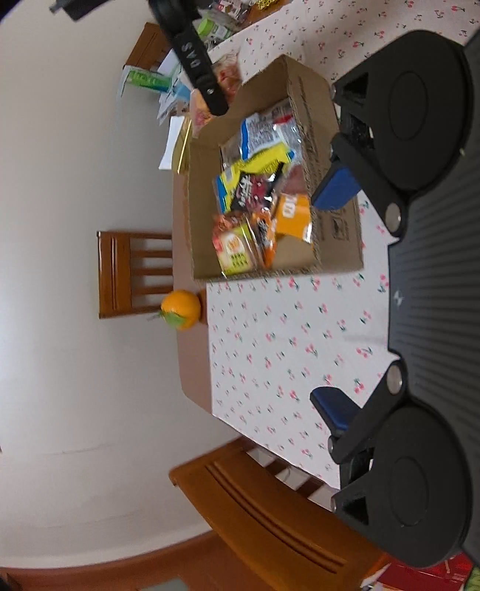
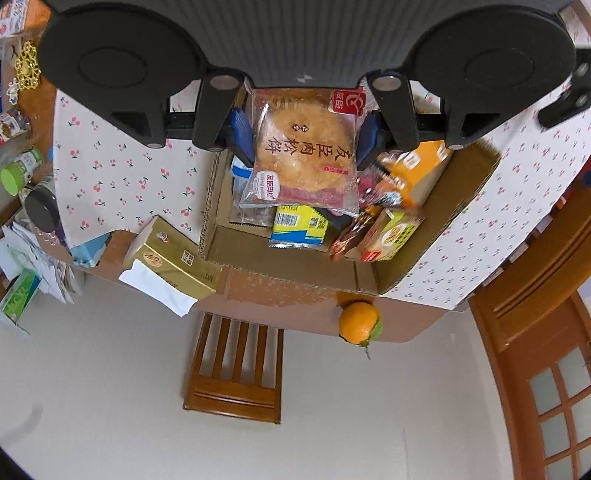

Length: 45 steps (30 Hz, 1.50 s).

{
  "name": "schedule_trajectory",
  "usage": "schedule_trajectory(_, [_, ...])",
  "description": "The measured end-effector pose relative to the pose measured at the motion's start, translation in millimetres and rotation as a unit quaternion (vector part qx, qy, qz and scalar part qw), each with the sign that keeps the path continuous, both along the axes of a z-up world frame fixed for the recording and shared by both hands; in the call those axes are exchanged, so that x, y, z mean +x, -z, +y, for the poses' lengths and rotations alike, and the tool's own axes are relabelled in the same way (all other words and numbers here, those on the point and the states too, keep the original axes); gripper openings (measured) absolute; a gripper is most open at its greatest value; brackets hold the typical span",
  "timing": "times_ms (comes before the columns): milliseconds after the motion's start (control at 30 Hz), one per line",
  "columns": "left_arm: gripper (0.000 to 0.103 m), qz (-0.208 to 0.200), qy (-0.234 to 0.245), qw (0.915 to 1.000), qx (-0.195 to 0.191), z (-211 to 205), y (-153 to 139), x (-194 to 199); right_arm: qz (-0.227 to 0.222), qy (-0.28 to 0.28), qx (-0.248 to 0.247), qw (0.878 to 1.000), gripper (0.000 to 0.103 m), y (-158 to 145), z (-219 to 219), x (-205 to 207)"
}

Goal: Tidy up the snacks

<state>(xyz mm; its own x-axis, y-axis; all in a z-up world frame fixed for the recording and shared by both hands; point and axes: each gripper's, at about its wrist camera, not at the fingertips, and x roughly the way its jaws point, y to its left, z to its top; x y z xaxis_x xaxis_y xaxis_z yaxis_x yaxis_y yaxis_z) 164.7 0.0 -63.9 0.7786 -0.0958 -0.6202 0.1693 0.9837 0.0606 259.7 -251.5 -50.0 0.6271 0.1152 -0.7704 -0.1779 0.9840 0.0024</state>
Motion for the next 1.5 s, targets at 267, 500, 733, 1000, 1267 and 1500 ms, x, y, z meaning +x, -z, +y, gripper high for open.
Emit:
schedule_trajectory(267, [0.102, 0.018, -0.028, 0.9994, -0.004, 13.1, 3.8, -6.3, 0.019, 0.013, -0.009, 1.000, 0.062, 18.6, 0.3, 34.0])
schedule_trajectory(500, [0.102, 0.007, -0.028, 0.9996, 0.007, 10.8, -0.9, -4.4, 0.000, 0.033, -0.010, 0.999, 0.103, 11.8, -1.3, 21.8])
schedule_trajectory(733, [0.102, -0.002, -0.007, 0.9998, 0.018, -2.8, -11.3, 1.2, -0.008, 0.059, -0.035, 0.998, 0.103, -13.3, 7.8, -20.1])
schedule_trajectory(1000, [0.102, 0.037, 0.002, 0.9993, 0.001, -19.0, -28.9, 2.0, 0.015, 0.133, -0.051, 0.990, 0.103, -12.0, 21.5, -70.4])
schedule_trajectory(1267, [0.102, 0.055, 0.014, 0.9981, 0.025, -37.4, -67.6, -3.7, 0.011, 0.160, -0.053, 0.986, 0.103, -36.8, 33.6, -107.7])
schedule_trajectory(1500, [0.102, 0.054, 0.011, 0.9983, 0.018, -42.9, -94.2, -10.3, -0.018, 0.170, -0.033, 0.985, 0.103, -67.4, 31.0, -128.5])
